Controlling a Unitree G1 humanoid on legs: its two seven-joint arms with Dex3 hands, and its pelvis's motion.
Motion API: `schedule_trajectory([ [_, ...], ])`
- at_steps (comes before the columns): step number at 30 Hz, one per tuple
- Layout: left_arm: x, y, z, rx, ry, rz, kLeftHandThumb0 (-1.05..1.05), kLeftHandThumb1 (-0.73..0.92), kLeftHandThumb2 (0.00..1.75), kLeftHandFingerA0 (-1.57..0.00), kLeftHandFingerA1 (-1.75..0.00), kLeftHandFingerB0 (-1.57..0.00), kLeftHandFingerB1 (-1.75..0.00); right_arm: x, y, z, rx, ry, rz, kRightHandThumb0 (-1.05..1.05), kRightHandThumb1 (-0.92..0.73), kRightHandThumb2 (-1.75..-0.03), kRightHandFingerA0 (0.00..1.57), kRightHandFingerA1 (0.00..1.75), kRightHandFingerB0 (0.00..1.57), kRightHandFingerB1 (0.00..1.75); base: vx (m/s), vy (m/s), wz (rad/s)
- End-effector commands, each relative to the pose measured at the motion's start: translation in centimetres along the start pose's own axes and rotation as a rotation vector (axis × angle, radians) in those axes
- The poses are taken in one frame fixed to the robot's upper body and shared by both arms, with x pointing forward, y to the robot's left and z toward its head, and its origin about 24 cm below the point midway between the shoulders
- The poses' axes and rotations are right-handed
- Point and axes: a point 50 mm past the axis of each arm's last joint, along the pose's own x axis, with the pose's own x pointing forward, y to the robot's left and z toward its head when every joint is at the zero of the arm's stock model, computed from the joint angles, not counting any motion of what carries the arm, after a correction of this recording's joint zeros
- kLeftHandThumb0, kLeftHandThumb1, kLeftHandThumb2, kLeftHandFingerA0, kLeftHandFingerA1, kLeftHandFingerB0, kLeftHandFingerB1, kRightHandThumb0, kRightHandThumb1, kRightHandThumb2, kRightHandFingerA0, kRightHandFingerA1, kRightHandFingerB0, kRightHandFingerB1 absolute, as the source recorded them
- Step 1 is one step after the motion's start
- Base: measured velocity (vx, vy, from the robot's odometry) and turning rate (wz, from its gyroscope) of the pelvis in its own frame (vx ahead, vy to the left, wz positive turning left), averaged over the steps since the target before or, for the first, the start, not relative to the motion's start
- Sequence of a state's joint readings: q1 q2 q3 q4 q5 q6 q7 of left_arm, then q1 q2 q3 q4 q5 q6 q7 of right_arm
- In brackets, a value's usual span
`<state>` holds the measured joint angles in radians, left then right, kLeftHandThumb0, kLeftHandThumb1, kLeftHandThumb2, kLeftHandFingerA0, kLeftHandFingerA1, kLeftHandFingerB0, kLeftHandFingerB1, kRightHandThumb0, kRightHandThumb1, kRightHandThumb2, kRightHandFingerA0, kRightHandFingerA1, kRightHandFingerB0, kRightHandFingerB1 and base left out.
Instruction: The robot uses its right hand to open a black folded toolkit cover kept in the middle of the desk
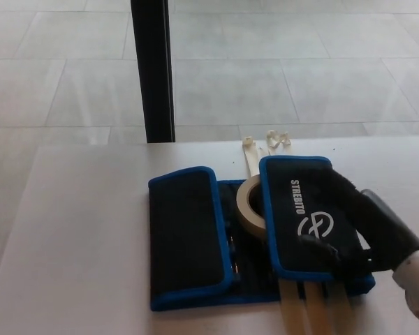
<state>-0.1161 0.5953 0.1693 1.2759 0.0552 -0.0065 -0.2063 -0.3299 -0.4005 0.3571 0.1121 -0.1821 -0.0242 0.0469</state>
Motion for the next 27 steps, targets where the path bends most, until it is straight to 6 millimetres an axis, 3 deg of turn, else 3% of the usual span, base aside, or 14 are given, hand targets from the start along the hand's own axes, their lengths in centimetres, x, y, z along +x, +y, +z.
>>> schedule_trajectory([
  [1, -0.4, 1.8, -0.2, -0.026, 0.039, 0.021, -0.88, 0.91, 0.71, -0.27, -0.54, -0.24, -0.39, -0.3, 1.2, -0.6, -0.629, -0.039, 0.154, -0.63, -0.57, -0.92, 0.25, 0.56, 0.15, 0.44, 0.00, 0.000, 0.00],
  [4, -0.4, 1.9, -0.2, -0.015, 0.044, 0.031, -0.87, 0.92, 0.70, -0.30, -0.54, -0.30, -0.40, -0.4, 0.8, -1.5, -0.727, -0.036, 0.160, -0.61, -0.57, -0.90, 0.28, 0.55, 0.19, 0.45, 0.00, 0.000, 0.00],
  [5, -0.4, 1.8, -0.2, -0.014, 0.043, 0.030, -0.89, 0.92, 0.69, -0.28, -0.53, -0.28, -0.39, -0.5, 0.7, -1.8, -0.756, -0.027, 0.161, -0.57, -0.70, -0.61, 0.34, 0.46, 0.28, 0.30, 0.00, 0.000, 0.00],
  [6, -0.4, 1.8, -0.3, -0.012, 0.042, 0.029, -0.89, 0.92, 0.69, -0.28, -0.53, -0.28, -0.39, -0.5, 0.6, -2.1, -0.786, -0.014, 0.164, -0.57, -0.70, -0.61, 0.34, 0.46, 0.28, 0.30, 0.00, 0.000, 0.00],
  [7, -0.4, 1.9, -0.1, 0.005, 0.045, 0.033, -0.90, 0.92, 0.70, -0.27, -0.53, -0.30, -0.38, -0.5, 0.4, -2.4, -0.823, 0.001, 0.176, -0.60, -0.57, -0.90, 0.28, 0.54, 0.20, 0.44, 0.00, 0.000, 0.00],
  [8, -0.4, 1.9, 0.0, 0.018, 0.042, 0.031, -0.90, 0.92, 0.71, -0.30, -0.54, -0.29, -0.38, -0.5, 0.3, -2.8, -0.859, 0.008, 0.182, -0.57, -0.71, -0.61, 0.34, 0.45, 0.29, 0.30, 0.00, 0.000, 0.00],
  [9, -0.4, 2.0, 0.1, 0.000, 0.041, 0.027, -0.90, 0.92, 0.70, -0.27, -0.54, -0.28, -0.40, -0.6, 0.1, -3.0, -0.892, 0.014, 0.187, -0.57, -0.72, -0.61, 0.35, 0.45, 0.29, 0.31, 0.00, 0.000, 0.00],
  [10, -0.4, 2.0, 0.0, -0.018, 0.046, 0.032, -0.84, 0.73, 1.16, -0.29, -0.61, -0.18, -0.48, -1.0, 0.1, -3.9, -0.936, 0.026, 0.188, -0.57, -0.70, -0.61, 0.37, 0.46, 0.32, 0.32, 0.00, 0.000, 0.00],
  [11, -0.4, 2.1, 0.1, -0.020, 0.044, 0.036, -0.84, 0.73, 1.16, -0.29, -0.61, -0.18, -0.48, -0.8, 0.1, -3.8, -0.936, 0.024, 0.185, -0.57, -0.70, -0.61, 0.37, 0.46, 0.32, 0.32, 0.00, 0.000, 0.00],
  [12, -0.4, 2.1, 0.1, -0.013, 0.043, 0.033, -0.86, 0.92, 0.70, -0.25, -0.51, -0.28, -0.38, -0.9, 0.1, -4.1, -0.945, 0.026, 0.185, -0.56, -0.69, -0.60, 0.38, 0.47, 0.33, 0.32, 0.00, 0.000, 0.00],
  [23, -0.4, 2.1, 0.1, 0.008, 0.043, 0.023, -0.89, 0.92, 0.70, -0.28, -0.54, -0.25, -0.38, -1.1, 0.3, -5.2, -1.053, 0.030, 0.150, -0.55, -0.72, -0.61, 0.36, 0.52, 0.33, 0.33, 0.00, 0.000, 0.00],
  [24, -0.4, 2.1, 0.1, 0.006, 0.046, 0.022, -0.95, 0.78, 0.87, -0.31, -0.56, -0.24, -0.42, -1.1, 0.4, -5.3, -1.056, 0.028, 0.142, -0.55, -0.71, -0.61, 0.36, 0.52, 0.34, 0.33, 0.00, 0.000, 0.00],
  [26, -0.4, 2.0, 0.0, 0.028, 0.056, 0.023, -0.93, 0.79, 0.86, -0.33, -0.54, -0.25, -0.41, -1.1, 0.5, -5.3, -1.064, 0.024, 0.123, -0.54, -0.71, -0.61, 0.37, 0.51, 0.35, 0.33, 0.00, 0.000, 0.00],
  [27, -0.4, 2.0, 0.0, 0.037, 0.055, 0.025, -0.87, 0.92, 0.71, -0.28, -0.51, -0.27, -0.36, -1.0, 0.7, -5.3, -1.070, 0.018, 0.112, -0.53, -0.71, -0.61, 0.37, 0.51, 0.35, 0.33, 0.00, 0.000, 0.00],
])
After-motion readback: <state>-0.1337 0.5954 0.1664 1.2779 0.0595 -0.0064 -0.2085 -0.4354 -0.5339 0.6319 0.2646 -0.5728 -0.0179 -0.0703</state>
